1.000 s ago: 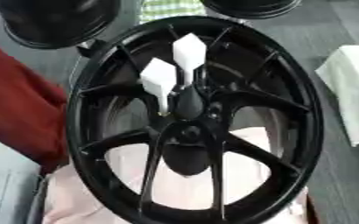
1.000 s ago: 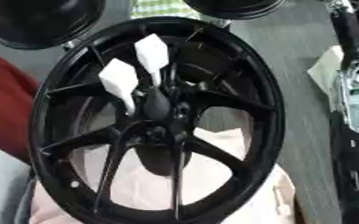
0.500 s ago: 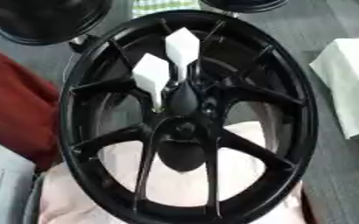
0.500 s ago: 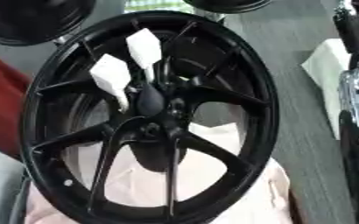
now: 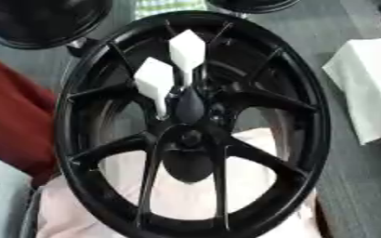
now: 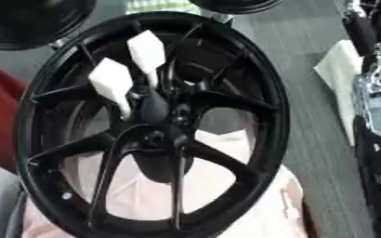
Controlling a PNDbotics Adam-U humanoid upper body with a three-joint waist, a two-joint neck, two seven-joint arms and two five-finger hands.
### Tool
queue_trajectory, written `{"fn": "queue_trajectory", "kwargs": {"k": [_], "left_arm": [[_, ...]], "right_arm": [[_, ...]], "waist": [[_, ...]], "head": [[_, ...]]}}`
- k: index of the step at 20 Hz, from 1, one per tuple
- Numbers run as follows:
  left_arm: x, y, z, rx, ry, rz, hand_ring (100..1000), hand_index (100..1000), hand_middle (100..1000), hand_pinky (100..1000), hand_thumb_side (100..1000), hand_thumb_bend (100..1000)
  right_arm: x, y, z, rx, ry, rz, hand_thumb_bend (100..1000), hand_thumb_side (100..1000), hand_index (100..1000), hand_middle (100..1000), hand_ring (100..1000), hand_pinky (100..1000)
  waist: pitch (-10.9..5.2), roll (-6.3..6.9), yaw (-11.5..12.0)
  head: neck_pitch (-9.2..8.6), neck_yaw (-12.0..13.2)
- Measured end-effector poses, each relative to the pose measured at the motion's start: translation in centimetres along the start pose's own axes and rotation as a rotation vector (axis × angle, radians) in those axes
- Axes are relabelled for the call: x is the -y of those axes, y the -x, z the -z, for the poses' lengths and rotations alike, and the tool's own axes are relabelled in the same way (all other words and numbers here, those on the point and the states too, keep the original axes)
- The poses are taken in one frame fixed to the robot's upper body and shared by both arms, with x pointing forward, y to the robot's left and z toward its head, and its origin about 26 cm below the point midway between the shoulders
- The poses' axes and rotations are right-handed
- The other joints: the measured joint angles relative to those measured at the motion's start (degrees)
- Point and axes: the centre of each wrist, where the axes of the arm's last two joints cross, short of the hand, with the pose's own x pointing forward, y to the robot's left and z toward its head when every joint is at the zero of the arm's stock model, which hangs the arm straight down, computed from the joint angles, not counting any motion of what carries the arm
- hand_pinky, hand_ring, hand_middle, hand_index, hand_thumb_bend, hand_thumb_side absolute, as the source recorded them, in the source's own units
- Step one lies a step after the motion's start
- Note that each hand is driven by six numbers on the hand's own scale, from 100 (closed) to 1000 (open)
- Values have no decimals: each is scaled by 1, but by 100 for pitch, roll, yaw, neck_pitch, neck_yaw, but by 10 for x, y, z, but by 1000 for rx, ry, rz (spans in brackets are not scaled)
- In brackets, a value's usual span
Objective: Pull the pin out of the wheel hub.
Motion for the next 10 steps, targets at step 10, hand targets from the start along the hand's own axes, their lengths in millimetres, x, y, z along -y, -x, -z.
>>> {"fn": "queue_trajectory", "kwargs": {"k": [10], "left_arm": [[-3,19,69,86,42,-62,709,793,641,726,634,100]], "right_arm": [[-2,1,-1,-5,-18,-4,100,561,736,679,740,859]], "waist": [[-1,0,-4]], "head": [[-2,74]]}}
